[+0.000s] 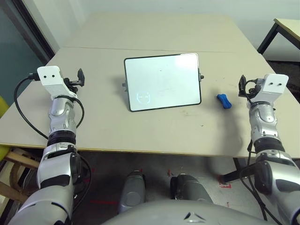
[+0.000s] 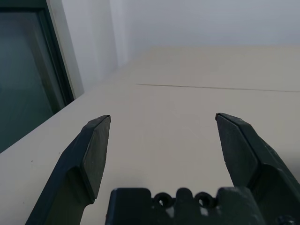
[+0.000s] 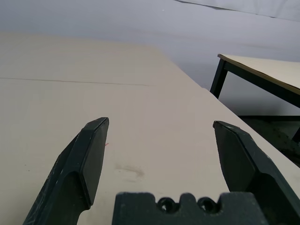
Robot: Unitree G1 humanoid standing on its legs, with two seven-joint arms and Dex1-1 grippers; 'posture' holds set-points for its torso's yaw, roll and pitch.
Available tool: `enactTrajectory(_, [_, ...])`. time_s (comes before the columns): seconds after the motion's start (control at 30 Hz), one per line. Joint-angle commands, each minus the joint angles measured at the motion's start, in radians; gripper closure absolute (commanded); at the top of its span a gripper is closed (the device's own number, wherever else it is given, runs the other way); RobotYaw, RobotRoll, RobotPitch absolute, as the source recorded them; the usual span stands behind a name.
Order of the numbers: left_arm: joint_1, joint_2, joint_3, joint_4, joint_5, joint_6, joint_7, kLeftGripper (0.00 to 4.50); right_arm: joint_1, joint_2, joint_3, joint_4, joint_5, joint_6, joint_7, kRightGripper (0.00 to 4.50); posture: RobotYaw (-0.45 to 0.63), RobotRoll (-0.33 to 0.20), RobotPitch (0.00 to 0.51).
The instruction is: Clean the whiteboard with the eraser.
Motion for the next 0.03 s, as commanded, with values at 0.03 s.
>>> enactTrajectory(0.03, [0.014, 0.005, 0.004, -0.005, -0.006, 0.016, -0.014, 0.00, 0.000, -0.011, -0.019, 0.021, 0.014, -0.009, -0.012, 0.07, 0.28, 0.000, 0.017])
